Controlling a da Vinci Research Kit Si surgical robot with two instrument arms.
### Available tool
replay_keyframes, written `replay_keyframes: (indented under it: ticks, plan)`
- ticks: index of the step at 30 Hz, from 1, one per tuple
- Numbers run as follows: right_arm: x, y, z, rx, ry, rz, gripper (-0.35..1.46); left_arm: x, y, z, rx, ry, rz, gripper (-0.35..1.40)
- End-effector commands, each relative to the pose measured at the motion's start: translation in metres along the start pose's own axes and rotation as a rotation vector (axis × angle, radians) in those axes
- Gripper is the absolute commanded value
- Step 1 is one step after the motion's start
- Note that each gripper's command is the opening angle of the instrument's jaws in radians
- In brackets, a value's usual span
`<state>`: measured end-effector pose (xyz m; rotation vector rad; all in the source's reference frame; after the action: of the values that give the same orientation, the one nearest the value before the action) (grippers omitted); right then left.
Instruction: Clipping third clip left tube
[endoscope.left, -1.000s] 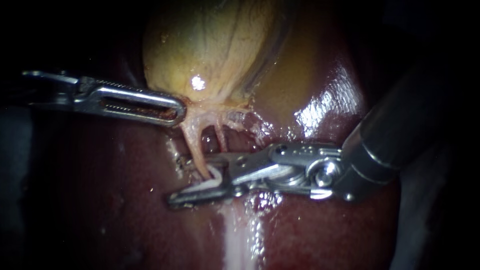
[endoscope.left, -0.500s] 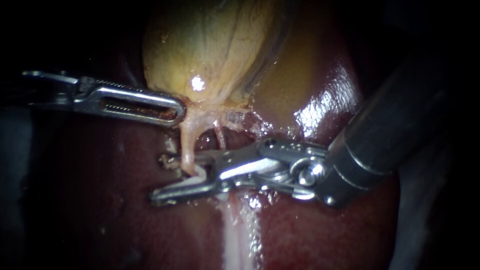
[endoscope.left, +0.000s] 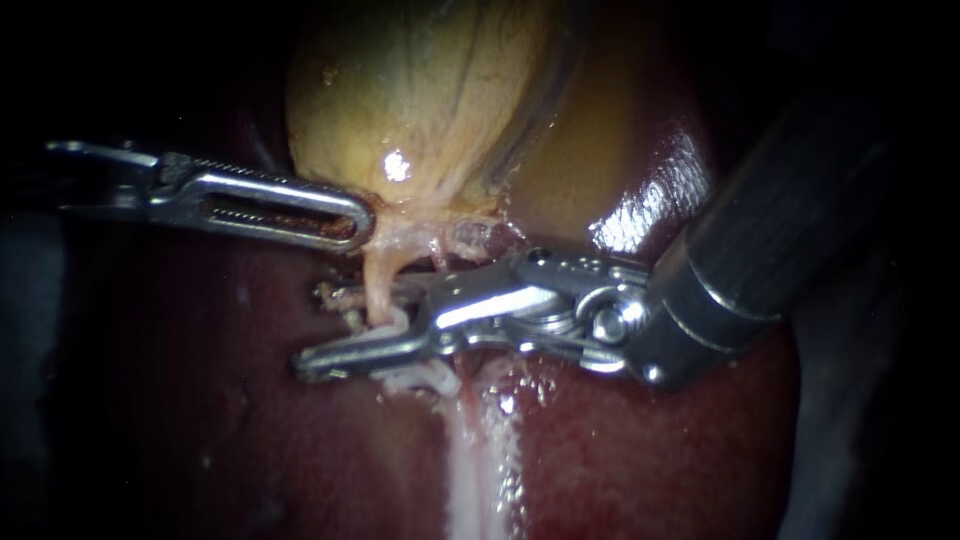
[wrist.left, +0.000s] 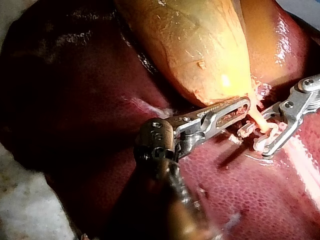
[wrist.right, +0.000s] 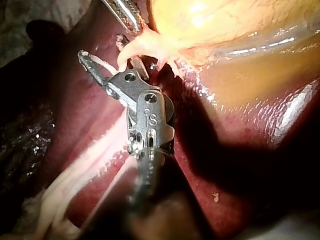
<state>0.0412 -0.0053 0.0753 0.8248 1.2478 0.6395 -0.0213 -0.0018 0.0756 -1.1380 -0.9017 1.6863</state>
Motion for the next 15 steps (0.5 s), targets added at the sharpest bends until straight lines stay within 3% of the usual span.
replay_keyframes:
  ticks: [1,12,14,15]
  plan:
    - [0.0,0.0001,0.0,-0.001,0.0,0.0,0.46,0.0,0.0,0.0,0.001,0.0,0.0,-0.35]
    - [0.0005,0.0009,-0.0003,-0.026,0.011,0.015,0.39,0.0,0.0,0.0001,0.001,0.0,0.0,-0.35]
    - [0.0004,0.001,-0.0005,-0.025,0.012,0.032,0.32,0.0,0.0,0.0001,0.001,0.0,0.0,-0.35]
    - [0.0003,0.0009,-0.0008,-0.024,0.013,0.05,0.17,0.0,0.0,0.0001,0.001,0.0,0.0,-0.35]
